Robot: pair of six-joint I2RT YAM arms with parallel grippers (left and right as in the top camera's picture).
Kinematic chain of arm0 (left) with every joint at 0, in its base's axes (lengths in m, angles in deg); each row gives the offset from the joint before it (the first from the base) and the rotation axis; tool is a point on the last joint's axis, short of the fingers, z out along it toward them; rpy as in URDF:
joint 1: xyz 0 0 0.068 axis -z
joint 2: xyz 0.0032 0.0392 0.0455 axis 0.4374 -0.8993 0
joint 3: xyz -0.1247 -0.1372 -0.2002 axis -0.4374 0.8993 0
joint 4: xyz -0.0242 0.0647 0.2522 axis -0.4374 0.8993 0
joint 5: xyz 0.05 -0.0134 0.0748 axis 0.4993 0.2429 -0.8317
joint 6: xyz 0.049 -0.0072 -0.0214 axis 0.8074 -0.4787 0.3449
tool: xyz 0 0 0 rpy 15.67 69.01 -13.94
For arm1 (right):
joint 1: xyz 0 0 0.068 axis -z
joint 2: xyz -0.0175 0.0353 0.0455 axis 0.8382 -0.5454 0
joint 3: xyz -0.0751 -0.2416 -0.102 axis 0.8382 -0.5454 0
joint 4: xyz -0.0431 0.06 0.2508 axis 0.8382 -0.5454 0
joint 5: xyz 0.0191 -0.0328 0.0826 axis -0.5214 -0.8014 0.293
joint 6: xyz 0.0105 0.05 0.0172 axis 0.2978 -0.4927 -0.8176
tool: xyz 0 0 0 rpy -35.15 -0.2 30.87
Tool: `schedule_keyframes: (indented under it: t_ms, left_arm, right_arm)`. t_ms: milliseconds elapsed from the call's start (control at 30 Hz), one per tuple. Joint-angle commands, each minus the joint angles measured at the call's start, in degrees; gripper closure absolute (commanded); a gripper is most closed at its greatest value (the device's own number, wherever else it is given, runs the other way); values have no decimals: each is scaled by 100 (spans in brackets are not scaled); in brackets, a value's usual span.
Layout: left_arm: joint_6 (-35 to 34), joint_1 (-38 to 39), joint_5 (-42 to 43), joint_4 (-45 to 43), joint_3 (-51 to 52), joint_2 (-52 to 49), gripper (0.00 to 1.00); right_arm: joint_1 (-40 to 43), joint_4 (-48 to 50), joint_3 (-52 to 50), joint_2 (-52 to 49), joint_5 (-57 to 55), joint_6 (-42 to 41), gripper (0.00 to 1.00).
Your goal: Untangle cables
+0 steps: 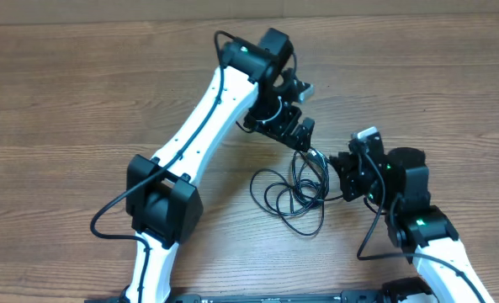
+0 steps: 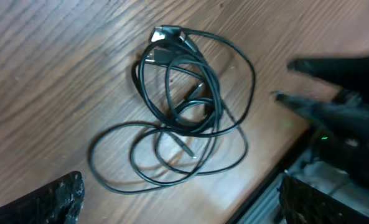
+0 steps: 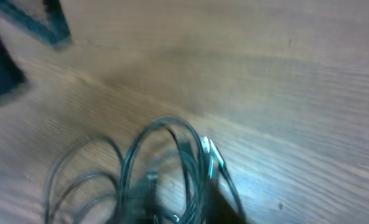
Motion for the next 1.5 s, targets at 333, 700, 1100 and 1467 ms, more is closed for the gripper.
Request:
schedule_keyframes:
  t_ms: [333, 700, 1100, 1467]
  left_arm:
    - [341, 37, -431, -476, -125, -33, 0]
    - [341, 37, -452, -509, -125, -33, 0]
    - [341, 37, -452, -511, -125, -33, 0]
    - [341, 37, -452, -509, -125, -33, 1]
  right_arm:
    - [13, -90, 57, -1421, 264, 321, 62]
    - [13, -42, 57, -1591, 251, 501, 57]
    - [13, 343, 57, -2284, 227, 498, 63]
    - [13, 358, 57, -2350, 232, 492, 96]
